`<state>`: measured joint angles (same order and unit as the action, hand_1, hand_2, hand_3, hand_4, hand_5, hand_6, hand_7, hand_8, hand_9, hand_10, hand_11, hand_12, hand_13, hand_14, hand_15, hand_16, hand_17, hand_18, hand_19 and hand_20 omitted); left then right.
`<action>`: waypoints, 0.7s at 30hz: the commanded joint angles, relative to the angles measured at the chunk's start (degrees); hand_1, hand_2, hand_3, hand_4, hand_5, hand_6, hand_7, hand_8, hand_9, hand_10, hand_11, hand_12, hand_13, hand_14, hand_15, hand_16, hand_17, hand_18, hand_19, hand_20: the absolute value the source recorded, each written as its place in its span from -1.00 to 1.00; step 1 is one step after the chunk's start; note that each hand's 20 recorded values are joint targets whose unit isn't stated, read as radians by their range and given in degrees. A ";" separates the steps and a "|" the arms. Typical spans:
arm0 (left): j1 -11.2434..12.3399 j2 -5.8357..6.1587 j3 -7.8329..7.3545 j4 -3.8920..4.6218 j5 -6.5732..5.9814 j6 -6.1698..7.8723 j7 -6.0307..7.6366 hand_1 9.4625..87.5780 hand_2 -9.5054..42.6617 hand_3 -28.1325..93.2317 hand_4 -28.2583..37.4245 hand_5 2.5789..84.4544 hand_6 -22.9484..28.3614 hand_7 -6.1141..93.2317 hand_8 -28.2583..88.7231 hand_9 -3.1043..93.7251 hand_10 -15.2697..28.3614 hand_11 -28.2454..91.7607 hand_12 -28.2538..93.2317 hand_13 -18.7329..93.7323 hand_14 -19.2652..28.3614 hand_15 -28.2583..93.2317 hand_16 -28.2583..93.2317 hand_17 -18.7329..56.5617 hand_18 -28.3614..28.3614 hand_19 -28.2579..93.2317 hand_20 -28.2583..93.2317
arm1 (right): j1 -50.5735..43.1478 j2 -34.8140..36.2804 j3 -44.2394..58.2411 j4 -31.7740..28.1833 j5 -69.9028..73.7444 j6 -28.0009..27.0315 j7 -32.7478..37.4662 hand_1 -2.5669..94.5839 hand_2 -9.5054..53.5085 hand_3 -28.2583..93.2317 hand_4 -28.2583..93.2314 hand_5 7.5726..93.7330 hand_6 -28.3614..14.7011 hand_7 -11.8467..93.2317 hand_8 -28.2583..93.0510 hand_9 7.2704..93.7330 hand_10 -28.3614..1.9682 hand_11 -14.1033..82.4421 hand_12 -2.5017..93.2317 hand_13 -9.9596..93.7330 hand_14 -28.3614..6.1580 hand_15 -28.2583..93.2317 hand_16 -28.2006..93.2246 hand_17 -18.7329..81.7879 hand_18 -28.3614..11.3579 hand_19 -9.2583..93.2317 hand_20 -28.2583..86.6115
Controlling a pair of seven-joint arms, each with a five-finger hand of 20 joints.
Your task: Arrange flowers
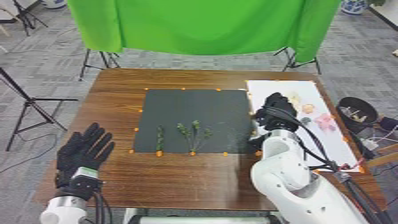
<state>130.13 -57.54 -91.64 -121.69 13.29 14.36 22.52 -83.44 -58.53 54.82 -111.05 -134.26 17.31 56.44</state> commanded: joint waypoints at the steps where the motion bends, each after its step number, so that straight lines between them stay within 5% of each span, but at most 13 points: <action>1: 0.98 -0.50 -0.45 -0.08 -0.44 -0.58 -0.07 -0.48 0.00 0.66 -0.97 -0.05 0.28 -0.50 -0.68 -0.28 0.42 -0.08 -0.37 -0.24 0.50 0.14 -0.69 -0.68 0.51 0.09 -0.40 | -0.38 0.06 -0.03 -5.44 2.07 1.21 -2.62 0.29 -1.00 0.89 -0.94 0.33 0.29 0.65 -0.46 1.00 0.30 -0.51 -0.17 0.98 0.48 -0.08 0.27 0.24 -0.92 0.97 -0.05; 10: 1.21 -0.43 -0.58 -0.06 -0.67 -0.48 0.28 -0.48 -0.01 0.66 -0.97 -0.05 0.28 -0.51 -0.68 -0.28 0.42 -0.08 -0.37 -0.24 0.50 0.14 -0.69 -0.68 0.51 0.09 -0.40 | -0.55 0.19 -1.29 -10.75 5.42 1.48 -7.09 0.29 -1.00 0.89 -0.94 0.34 0.29 0.64 -0.45 1.00 0.30 -0.51 -0.17 0.98 0.48 -0.07 0.27 0.25 -0.91 0.96 -0.04; 21: 1.44 -0.74 -0.46 -0.06 -1.12 -0.56 0.77 -0.48 0.00 0.66 -0.97 -0.05 0.28 -0.51 -0.68 -0.28 0.42 -0.08 -0.37 -0.24 0.50 0.14 -0.69 -0.68 0.51 0.09 -0.40 | -3.09 6.93 -7.31 -7.76 6.85 1.44 -22.39 0.30 -1.00 0.87 -0.95 0.32 0.30 0.65 -0.46 1.00 0.33 -0.53 -0.16 0.96 0.48 -0.06 0.28 0.22 -0.85 0.93 -0.01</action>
<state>130.74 -57.61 -91.94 -121.71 12.74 14.36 22.84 -84.02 -57.12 51.94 -121.12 -126.49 18.38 40.52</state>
